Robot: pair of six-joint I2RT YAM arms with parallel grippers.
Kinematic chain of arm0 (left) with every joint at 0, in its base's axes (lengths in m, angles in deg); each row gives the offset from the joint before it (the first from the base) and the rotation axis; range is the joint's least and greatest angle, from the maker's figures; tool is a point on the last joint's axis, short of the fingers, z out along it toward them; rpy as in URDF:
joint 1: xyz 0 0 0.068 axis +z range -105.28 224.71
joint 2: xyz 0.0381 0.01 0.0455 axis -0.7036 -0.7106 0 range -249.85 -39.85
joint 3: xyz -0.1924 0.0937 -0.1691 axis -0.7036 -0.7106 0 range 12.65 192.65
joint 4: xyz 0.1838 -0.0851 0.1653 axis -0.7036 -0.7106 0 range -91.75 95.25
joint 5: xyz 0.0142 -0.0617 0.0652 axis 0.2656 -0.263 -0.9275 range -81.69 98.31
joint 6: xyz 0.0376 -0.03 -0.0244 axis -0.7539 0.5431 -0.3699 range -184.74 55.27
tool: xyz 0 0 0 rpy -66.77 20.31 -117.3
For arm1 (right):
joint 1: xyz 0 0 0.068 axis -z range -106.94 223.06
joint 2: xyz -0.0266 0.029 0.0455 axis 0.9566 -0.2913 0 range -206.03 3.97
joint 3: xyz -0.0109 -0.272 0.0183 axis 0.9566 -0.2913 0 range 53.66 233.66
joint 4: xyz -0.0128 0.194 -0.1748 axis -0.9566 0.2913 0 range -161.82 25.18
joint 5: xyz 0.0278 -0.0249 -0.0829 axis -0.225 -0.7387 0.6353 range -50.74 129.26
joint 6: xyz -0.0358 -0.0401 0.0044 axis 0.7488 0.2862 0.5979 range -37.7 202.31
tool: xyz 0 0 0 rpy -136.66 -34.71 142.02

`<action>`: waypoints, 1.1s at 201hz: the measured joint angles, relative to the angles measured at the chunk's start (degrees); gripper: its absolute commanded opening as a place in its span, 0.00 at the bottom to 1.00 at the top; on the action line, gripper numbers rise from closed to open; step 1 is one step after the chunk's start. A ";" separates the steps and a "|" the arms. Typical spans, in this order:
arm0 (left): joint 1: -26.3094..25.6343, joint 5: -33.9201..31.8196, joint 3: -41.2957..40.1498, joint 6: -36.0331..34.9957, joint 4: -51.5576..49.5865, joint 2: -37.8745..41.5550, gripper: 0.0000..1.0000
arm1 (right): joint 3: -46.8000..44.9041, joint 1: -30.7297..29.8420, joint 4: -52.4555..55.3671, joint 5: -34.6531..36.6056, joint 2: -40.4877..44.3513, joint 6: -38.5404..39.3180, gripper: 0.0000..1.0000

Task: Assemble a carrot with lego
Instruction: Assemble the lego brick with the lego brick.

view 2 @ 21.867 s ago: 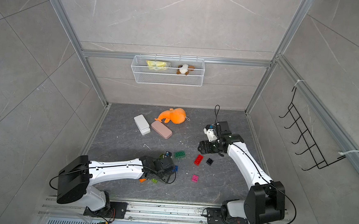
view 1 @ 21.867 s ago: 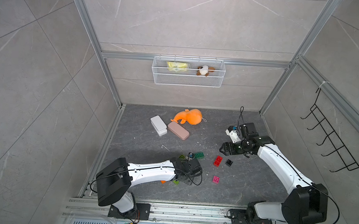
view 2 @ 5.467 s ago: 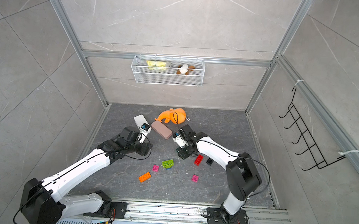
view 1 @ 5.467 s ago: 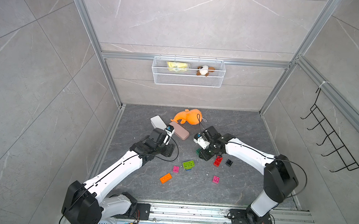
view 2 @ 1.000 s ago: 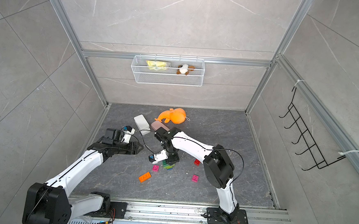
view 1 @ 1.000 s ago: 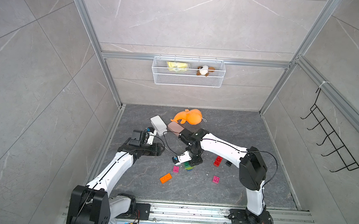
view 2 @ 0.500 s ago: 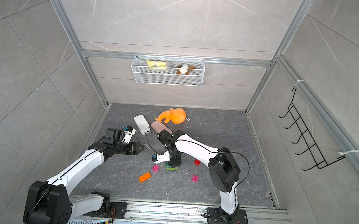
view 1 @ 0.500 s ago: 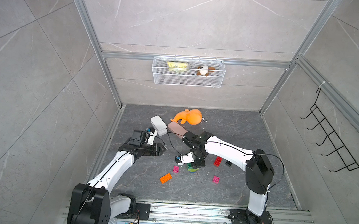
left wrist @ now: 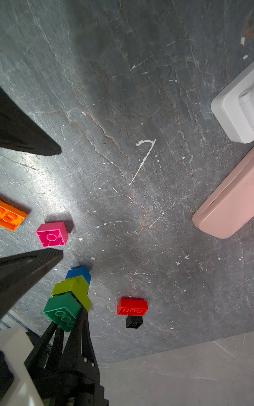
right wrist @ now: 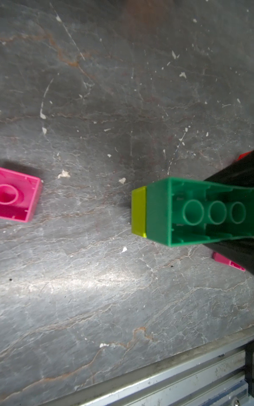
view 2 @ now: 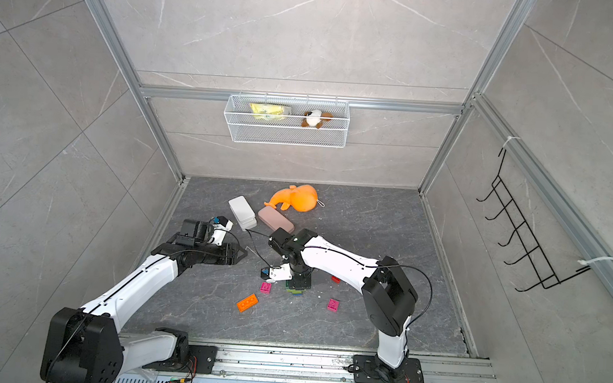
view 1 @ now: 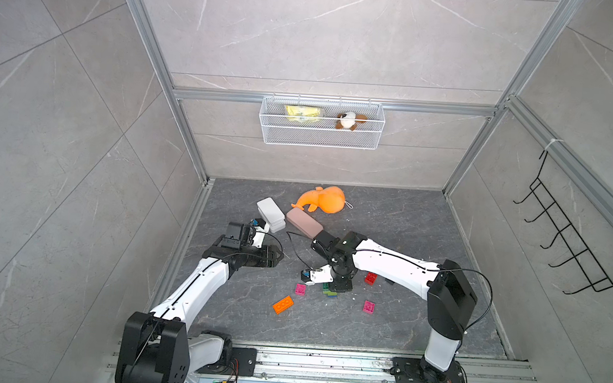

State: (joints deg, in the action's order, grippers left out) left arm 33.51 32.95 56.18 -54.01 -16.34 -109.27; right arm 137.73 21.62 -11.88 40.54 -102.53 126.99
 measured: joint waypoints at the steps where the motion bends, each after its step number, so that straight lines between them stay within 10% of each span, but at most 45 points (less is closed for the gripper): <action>1: 0.00 -0.02 0.00 0.00 0.00 0.00 0.71 | -0.04 -0.02 -0.02 0.04 0.00 0.02 0.21; 92: 0.00 0.00 0.00 0.02 0.24 -0.17 0.71 | 0.39 -0.26 1.27 2.21 -0.81 -2.54 0.20; 221: 0.00 0.04 0.00 0.00 0.22 -0.20 0.71 | -0.92 -0.31 0.85 -0.13 -0.37 -5.31 0.63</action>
State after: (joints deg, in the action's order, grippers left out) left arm 33.51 33.00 56.18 -54.01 -16.12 -109.47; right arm 136.81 21.32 -11.02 40.41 -102.90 121.68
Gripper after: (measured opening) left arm 0.708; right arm 0.570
